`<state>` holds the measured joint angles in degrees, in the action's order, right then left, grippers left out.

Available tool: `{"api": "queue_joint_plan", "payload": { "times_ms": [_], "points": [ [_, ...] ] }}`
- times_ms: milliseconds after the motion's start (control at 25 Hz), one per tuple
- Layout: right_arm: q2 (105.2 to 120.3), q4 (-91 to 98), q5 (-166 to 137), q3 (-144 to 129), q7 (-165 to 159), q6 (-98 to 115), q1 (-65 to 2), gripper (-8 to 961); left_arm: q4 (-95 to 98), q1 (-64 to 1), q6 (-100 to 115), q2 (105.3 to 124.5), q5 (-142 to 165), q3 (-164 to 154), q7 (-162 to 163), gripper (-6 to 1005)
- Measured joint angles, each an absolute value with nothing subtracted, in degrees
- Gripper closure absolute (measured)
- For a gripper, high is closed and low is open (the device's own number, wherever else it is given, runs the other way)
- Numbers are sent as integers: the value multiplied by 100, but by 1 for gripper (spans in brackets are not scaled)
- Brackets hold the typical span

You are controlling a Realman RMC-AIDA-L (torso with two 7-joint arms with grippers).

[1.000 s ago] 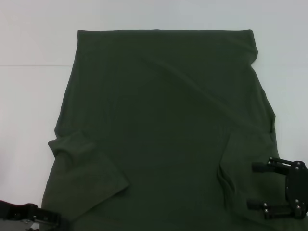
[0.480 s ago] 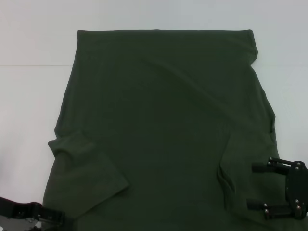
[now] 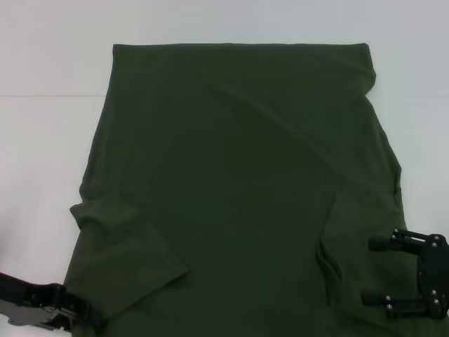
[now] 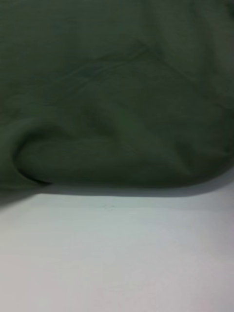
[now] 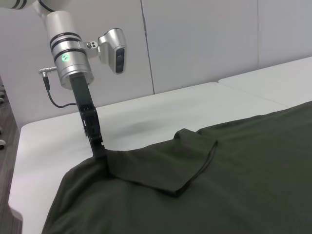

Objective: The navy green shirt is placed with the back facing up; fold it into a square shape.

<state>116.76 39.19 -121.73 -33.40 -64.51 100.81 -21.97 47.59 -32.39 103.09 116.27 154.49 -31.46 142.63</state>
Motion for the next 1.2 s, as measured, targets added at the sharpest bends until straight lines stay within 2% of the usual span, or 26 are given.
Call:
{"api": "queue_joint_plan", "payload": {
  "times_ms": [480, 560, 760, 1200],
  "points": [
    [11666, 3920, -12157, -3331, -6451, 10093, -2197, 7, 4766, -3246, 10222, 11627, 15460, -3264, 14280, 629],
    [11661, 3920, -12154, -3328, -6451, 10115, -2200, 7, 4769, -3249, 10221, 11627, 15460, -3301, 14273, 863],
    [11660, 3920, -12154, -3279, -6457, 10167, -2215, 8, 4778, -3260, 10244, 11626, 15437, -3318, 14221, 919],
    [11620, 4268, -12161, -3278, -7535, 10291, -2285, 8, 4795, -3228, 10287, 11596, 15407, -3147, 13980, 920]
  ]
}}
